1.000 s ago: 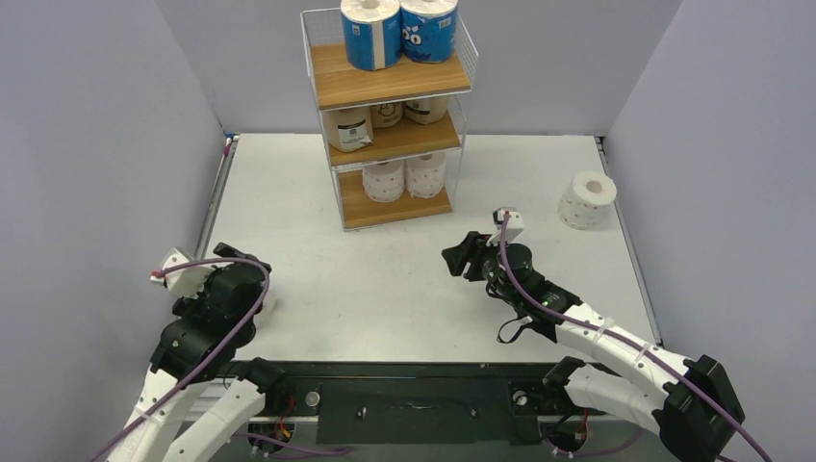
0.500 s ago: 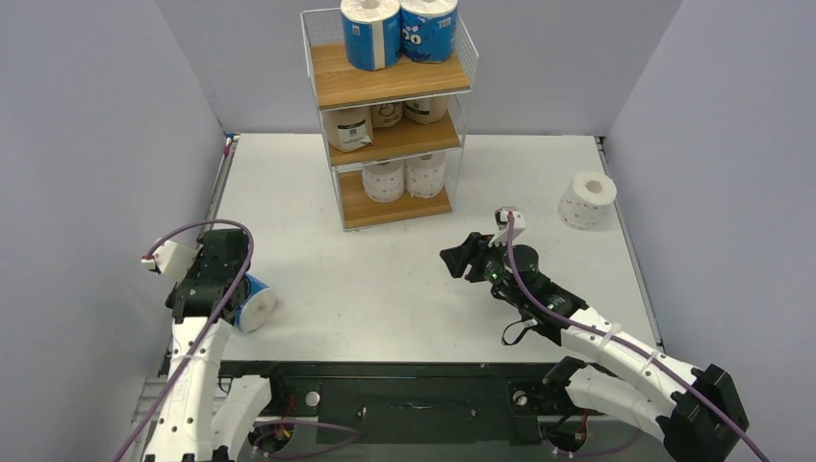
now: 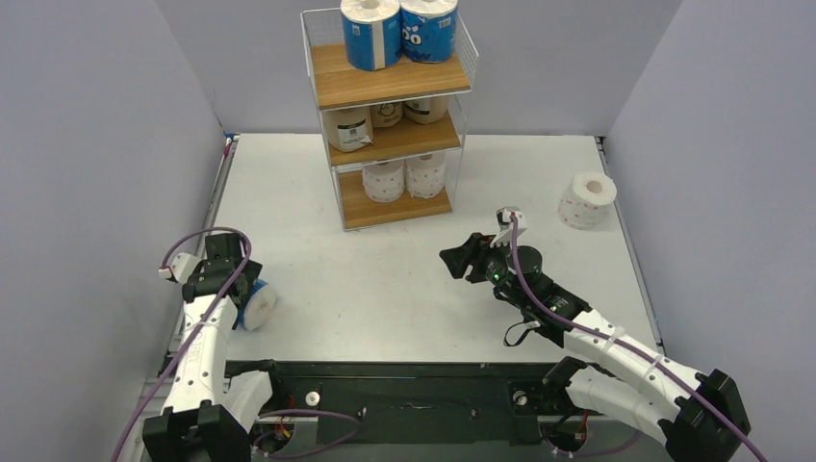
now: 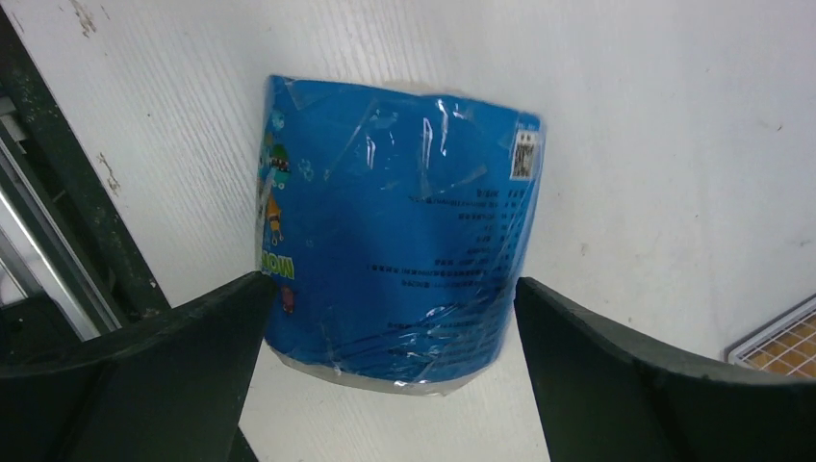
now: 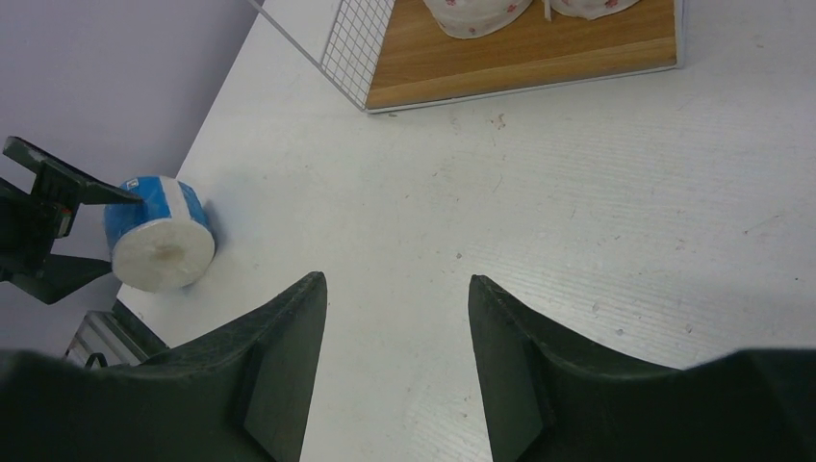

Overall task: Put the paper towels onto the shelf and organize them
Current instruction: Move the paper towel to the center of the board.

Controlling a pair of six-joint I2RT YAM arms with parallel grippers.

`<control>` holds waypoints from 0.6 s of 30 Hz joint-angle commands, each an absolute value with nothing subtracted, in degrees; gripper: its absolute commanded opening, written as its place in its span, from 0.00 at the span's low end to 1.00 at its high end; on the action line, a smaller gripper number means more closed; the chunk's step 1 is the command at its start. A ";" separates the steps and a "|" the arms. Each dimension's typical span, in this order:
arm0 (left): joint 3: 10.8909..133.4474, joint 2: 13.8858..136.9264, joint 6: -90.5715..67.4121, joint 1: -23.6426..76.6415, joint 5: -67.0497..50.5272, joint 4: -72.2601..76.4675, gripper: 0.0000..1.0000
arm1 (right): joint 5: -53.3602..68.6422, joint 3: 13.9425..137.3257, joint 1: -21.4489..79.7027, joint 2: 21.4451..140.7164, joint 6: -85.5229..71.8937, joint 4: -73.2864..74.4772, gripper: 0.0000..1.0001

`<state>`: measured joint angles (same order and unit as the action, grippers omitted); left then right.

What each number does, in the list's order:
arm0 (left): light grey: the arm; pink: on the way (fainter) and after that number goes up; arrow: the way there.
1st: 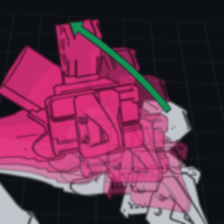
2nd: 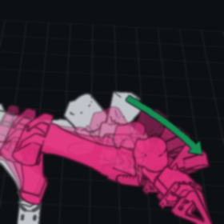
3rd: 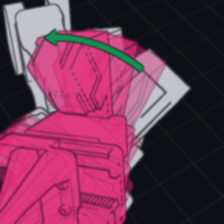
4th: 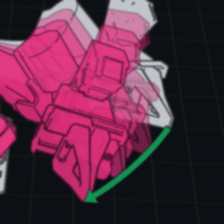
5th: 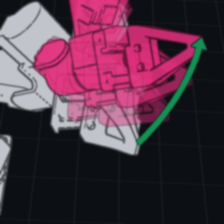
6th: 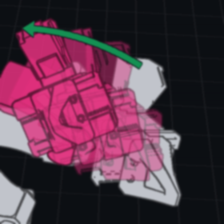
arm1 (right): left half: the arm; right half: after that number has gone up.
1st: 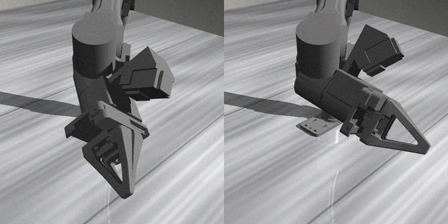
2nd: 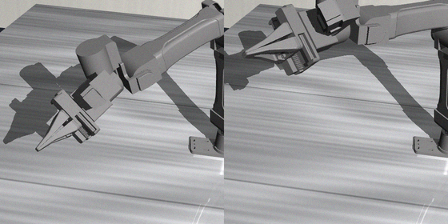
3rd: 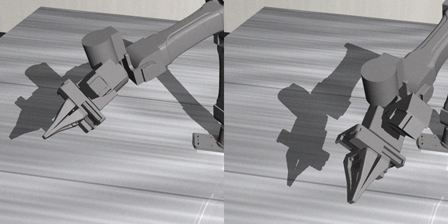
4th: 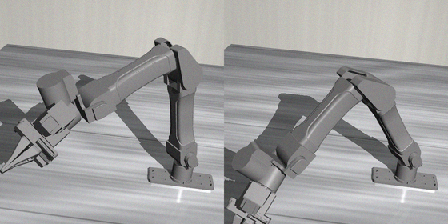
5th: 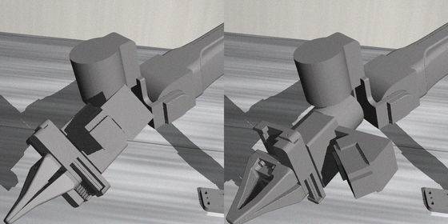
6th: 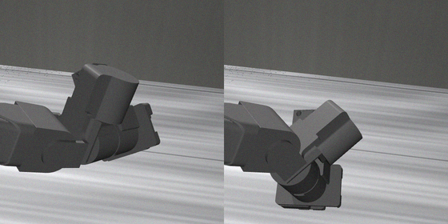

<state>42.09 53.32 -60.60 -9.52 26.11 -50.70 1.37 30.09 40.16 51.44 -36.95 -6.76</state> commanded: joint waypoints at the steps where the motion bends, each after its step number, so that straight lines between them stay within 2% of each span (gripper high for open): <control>1: 39.63 52.51 -59.47 -9.37 20.26 -45.34 0.96 | 1.74 31.20 40.01 49.72 -37.22 -7.95 0.52; 9: 35.66 53.67 -57.56 -5.13 13.34 -39.81 0.97 | 1.06 31.55 40.00 50.74 -37.49 -7.55 0.52; 18: 33.27 55.37 -60.71 9.54 9.15 -33.10 0.99 | 2.06 33.17 40.07 54.18 -38.30 -7.74 0.52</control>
